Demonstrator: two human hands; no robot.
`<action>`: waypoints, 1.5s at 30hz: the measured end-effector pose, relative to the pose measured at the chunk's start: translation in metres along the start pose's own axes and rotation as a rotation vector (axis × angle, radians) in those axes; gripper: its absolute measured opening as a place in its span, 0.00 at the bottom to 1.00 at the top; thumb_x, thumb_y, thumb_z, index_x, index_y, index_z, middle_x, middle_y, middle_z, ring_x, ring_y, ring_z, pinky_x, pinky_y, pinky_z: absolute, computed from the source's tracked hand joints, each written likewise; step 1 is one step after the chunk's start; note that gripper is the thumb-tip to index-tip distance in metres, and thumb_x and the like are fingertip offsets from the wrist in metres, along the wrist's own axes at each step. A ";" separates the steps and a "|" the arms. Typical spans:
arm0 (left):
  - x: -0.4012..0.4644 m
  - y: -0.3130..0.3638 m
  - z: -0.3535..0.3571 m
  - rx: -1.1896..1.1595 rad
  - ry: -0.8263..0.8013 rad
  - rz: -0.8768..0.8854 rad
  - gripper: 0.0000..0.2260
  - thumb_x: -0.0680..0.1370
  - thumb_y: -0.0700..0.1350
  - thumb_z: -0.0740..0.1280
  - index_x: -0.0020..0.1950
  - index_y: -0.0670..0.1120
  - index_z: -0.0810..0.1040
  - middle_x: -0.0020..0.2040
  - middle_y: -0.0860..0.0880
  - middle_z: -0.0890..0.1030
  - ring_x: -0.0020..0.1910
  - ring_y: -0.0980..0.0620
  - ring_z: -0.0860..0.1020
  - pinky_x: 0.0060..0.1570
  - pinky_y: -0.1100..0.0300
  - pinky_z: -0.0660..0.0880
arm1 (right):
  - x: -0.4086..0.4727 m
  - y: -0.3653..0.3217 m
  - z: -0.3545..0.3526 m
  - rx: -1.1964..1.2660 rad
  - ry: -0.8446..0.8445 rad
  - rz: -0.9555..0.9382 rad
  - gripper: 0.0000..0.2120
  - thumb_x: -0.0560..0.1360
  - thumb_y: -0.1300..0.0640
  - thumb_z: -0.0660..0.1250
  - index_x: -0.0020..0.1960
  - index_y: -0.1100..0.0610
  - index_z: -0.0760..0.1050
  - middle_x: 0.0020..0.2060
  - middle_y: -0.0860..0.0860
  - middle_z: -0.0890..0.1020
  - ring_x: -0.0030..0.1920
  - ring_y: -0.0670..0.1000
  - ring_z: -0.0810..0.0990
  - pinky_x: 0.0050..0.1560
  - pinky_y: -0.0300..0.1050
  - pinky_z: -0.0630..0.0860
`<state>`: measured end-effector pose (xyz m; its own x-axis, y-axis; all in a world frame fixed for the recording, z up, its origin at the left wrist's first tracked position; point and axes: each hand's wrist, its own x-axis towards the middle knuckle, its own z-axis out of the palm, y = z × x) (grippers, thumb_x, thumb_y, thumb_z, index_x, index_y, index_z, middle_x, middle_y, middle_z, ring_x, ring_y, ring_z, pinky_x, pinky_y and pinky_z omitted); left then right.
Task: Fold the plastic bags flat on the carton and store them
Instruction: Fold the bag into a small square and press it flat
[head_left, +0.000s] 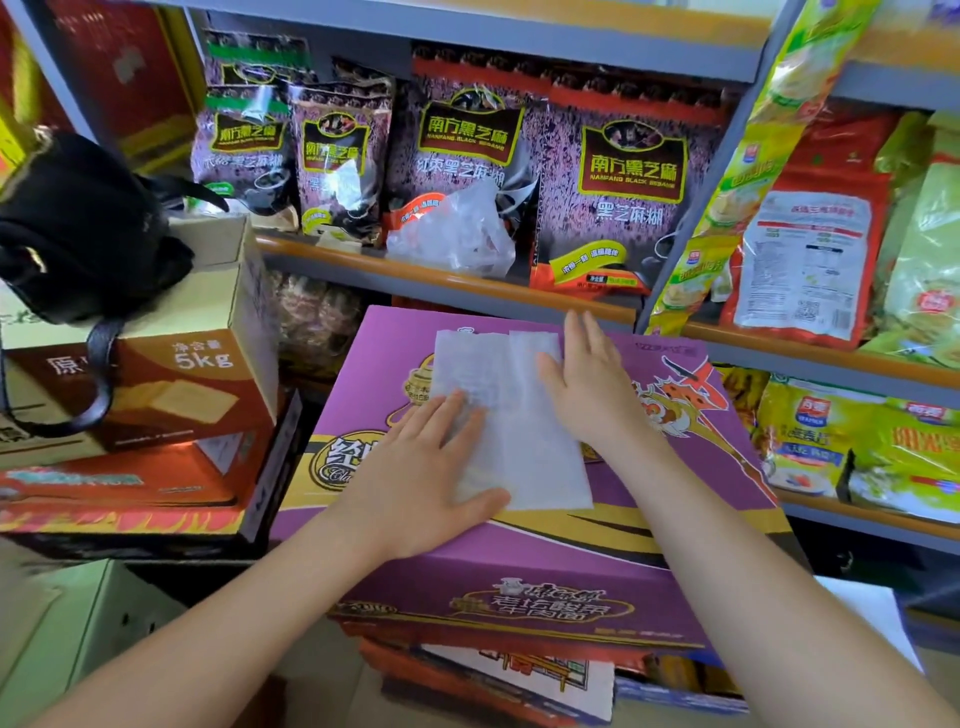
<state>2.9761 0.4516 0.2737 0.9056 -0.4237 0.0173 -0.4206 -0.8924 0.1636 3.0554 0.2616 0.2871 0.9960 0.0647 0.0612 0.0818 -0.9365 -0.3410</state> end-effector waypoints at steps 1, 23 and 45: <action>0.000 0.000 0.001 -0.010 0.009 0.004 0.44 0.64 0.71 0.37 0.76 0.51 0.45 0.77 0.50 0.42 0.75 0.52 0.43 0.70 0.61 0.41 | -0.015 0.000 -0.003 0.024 0.030 -0.032 0.25 0.80 0.50 0.53 0.74 0.59 0.56 0.76 0.57 0.53 0.75 0.58 0.54 0.72 0.52 0.56; -0.002 -0.037 -0.015 -0.177 0.036 0.189 0.41 0.61 0.72 0.57 0.68 0.51 0.68 0.69 0.55 0.69 0.67 0.53 0.66 0.66 0.53 0.63 | -0.073 0.020 -0.007 0.102 -0.053 -0.325 0.21 0.72 0.64 0.65 0.65 0.57 0.73 0.67 0.51 0.72 0.68 0.52 0.69 0.61 0.31 0.57; 0.024 0.002 -0.008 -0.473 0.351 -0.317 0.09 0.77 0.49 0.62 0.49 0.43 0.76 0.35 0.44 0.81 0.39 0.43 0.79 0.39 0.54 0.74 | -0.056 0.014 -0.013 0.314 0.089 0.191 0.12 0.78 0.57 0.57 0.39 0.61 0.70 0.30 0.52 0.72 0.24 0.52 0.75 0.26 0.40 0.65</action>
<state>2.9972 0.4405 0.2822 0.9790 -0.0054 0.2037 -0.1348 -0.7671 0.6273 3.0007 0.2404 0.2909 0.9885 -0.1441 0.0451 -0.0847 -0.7767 -0.6241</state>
